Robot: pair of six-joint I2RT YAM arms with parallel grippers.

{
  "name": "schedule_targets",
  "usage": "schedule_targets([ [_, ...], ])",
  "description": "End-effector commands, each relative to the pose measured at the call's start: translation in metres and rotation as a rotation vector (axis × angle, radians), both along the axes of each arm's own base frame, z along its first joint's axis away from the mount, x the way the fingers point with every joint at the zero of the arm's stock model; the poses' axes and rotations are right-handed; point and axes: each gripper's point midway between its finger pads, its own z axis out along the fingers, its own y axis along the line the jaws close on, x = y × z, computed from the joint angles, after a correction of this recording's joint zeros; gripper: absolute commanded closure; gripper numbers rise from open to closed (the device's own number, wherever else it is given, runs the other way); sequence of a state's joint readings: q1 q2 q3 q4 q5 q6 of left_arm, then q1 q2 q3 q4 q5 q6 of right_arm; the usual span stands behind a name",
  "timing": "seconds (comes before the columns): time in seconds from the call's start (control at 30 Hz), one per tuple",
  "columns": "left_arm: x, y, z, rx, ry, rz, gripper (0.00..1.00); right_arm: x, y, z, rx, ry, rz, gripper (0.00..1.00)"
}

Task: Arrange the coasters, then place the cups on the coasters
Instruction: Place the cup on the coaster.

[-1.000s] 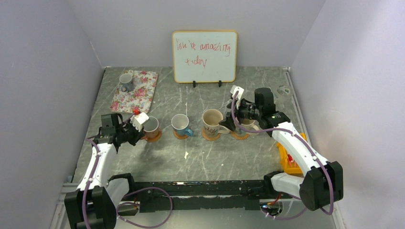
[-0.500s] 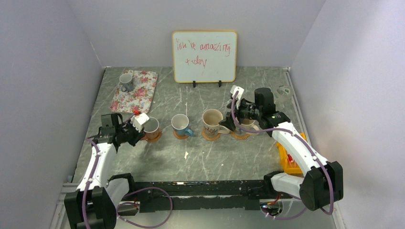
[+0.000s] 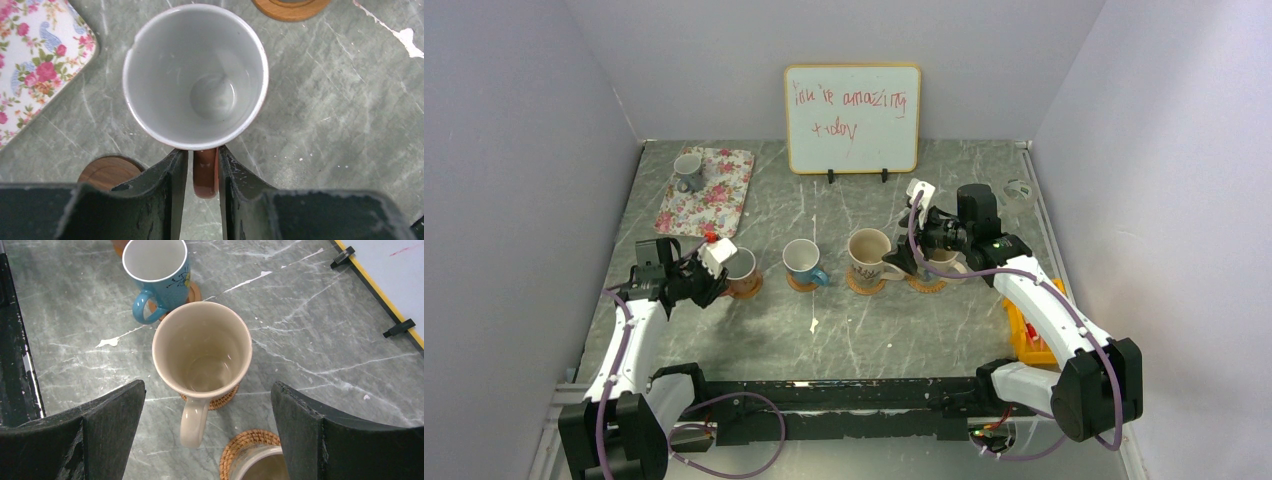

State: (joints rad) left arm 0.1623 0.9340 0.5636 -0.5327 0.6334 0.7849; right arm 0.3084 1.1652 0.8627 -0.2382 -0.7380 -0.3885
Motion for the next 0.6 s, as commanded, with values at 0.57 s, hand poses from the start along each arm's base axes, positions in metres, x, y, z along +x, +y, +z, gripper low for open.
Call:
schedule_targets([
  [0.57, 0.0145, 0.0027, 0.0172, 0.003, -0.096, 0.024, 0.71, 0.0022, 0.0033, 0.0137, 0.019, -0.046, 0.015, 0.00],
])
